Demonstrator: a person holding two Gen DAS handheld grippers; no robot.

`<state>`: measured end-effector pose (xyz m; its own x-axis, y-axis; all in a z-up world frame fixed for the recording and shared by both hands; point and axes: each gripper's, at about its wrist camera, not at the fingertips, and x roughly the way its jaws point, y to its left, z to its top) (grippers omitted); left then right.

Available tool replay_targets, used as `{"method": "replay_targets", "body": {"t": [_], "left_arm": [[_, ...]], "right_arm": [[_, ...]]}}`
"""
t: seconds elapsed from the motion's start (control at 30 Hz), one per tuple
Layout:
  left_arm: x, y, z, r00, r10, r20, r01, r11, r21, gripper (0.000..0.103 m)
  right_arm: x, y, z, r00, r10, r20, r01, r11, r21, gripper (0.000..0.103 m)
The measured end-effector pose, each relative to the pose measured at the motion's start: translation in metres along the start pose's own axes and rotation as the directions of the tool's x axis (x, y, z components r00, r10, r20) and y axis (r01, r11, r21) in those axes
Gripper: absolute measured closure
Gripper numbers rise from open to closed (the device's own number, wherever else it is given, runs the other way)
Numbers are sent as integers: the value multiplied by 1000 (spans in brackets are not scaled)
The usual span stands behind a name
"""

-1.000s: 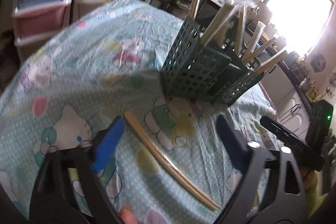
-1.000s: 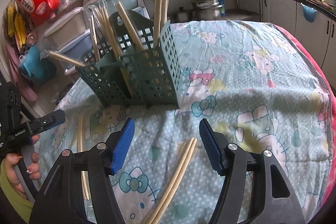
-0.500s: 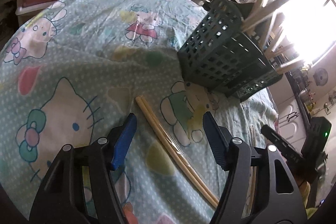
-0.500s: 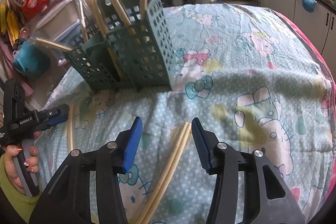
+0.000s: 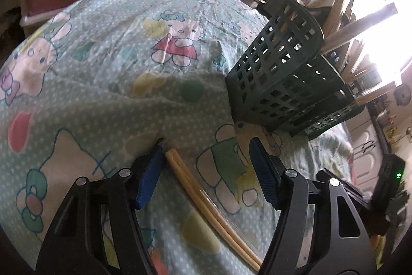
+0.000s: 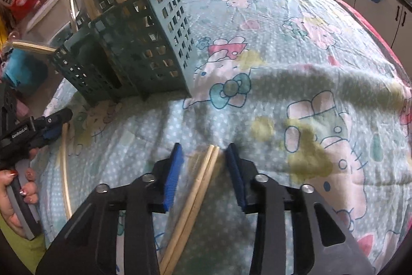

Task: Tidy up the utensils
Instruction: 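Close the left gripper on a chopstick while the right gripper grasps another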

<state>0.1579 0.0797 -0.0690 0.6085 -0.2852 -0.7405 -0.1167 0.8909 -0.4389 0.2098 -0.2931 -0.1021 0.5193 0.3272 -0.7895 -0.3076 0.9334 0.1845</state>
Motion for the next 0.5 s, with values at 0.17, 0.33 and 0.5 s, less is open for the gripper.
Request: {"method": "replay_targets", "body": {"t": [0.17,0.33,0.5], "left_arm": [[5,-4,1,993,115,33,-117,991,68,90],[-5,6,2,999,36,30,-37,999,32,99],[-22,-12,-2,998,-23,60,19,997,71,99]], "right_arm": [[-6,-5,-2,1000,2,27,-3,1000,19,88],[-26,-3,1,994,47,94,-48,999,11,89],[-47,9,4,985,86,152,-83,996,-25,90]]}}
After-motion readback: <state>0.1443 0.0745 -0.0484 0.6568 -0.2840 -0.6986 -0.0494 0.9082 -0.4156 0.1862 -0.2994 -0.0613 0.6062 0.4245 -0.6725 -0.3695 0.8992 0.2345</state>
